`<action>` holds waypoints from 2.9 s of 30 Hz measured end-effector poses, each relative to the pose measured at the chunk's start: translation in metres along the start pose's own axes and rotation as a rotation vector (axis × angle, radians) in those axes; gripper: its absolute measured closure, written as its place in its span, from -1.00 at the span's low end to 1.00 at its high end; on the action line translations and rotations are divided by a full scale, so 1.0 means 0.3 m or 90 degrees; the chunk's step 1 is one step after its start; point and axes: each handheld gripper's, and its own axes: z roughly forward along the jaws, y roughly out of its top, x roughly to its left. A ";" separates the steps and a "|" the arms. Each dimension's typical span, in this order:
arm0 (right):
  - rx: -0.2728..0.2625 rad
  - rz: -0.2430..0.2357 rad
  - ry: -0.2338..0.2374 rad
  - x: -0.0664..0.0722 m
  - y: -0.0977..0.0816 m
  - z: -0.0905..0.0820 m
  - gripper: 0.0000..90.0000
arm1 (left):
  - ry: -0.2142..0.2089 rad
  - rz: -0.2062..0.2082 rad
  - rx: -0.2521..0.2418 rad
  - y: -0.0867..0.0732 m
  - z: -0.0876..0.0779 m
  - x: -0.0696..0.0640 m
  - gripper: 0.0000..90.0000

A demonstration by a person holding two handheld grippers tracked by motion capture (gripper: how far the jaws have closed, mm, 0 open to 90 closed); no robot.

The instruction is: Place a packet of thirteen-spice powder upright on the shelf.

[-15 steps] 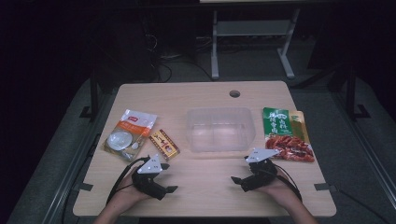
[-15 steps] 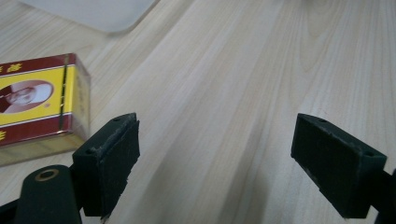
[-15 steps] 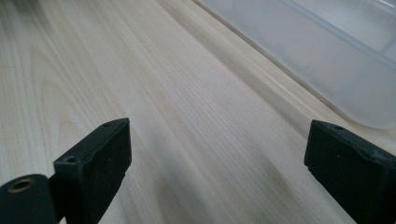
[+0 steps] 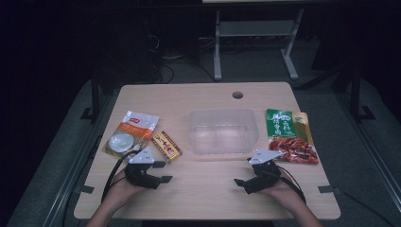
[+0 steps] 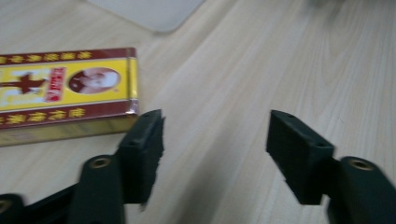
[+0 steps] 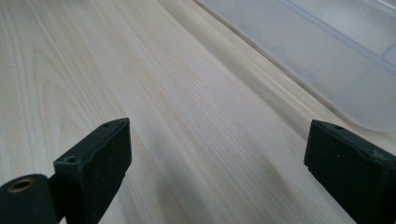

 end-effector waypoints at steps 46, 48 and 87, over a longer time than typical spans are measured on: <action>-0.006 -0.020 0.036 0.016 0.016 0.005 -0.83 | 0.217 -0.069 0.013 0.098 0.080 0.453 1.00; -0.005 -0.019 0.036 0.018 0.016 0.004 -0.83 | 0.203 -0.073 0.023 0.089 0.089 0.455 1.00; -0.014 -0.023 0.036 0.018 0.022 -0.005 -0.82 | 0.009 0.039 0.105 0.096 0.104 0.121 0.99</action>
